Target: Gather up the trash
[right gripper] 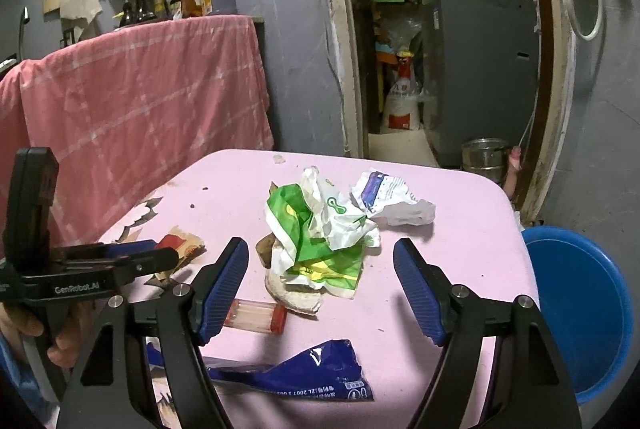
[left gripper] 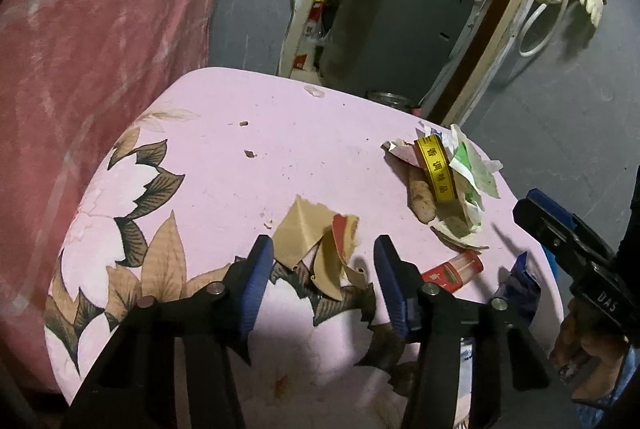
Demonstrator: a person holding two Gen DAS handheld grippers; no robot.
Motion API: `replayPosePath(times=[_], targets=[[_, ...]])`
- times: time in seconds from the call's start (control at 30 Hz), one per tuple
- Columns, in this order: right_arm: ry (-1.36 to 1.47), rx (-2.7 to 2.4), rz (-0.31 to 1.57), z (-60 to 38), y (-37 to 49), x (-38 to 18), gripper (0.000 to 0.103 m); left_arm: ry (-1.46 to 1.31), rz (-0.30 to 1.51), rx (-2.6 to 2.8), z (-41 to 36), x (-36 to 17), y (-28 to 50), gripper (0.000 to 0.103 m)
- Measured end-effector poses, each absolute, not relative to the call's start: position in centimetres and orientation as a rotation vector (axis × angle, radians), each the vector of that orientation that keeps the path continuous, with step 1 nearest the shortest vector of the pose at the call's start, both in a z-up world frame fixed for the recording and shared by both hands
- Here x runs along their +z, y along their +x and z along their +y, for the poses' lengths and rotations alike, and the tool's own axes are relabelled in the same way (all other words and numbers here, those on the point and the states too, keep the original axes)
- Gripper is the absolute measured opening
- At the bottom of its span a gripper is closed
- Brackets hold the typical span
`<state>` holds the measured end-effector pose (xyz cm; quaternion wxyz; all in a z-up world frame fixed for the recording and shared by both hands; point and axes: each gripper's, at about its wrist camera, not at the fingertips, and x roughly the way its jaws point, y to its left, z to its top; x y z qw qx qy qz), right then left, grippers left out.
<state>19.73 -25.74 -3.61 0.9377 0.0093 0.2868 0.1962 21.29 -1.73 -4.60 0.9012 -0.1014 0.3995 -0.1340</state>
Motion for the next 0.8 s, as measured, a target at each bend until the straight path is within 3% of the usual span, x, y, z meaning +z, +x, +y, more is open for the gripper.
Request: replayPosePath(times=[0.23,0.47,0.53,0.73,0.8], targets=[[0.003,0.408,0.602,-25.2,20.7,-3.7,0.065,-0.196,0.845,-0.264,-1.9,-4.9,22.4,0.029],[-0.011,0.362,0.621,-24.9,21.8,-3.8,0.045,-0.152,0.84,-0.255,-2.2,-5.0,22.9,0.023],[-0.012,0.351,0.635,-24.9,22.3,-3.9,0.04,-0.148,0.842,-0.276,-2.3,-5.0,22.9,0.013],[-0.029,0.343,0.672,-24.6,23.4,-4.3,0.028,-0.118,0.847,-0.297,-3.0,-5.3,23.1,0.007],[-0.03,0.344,0.691,-24.5,23.6,-4.6,0.016,-0.119,0.846,-0.3,-3.0,-5.3,23.0,0.006]])
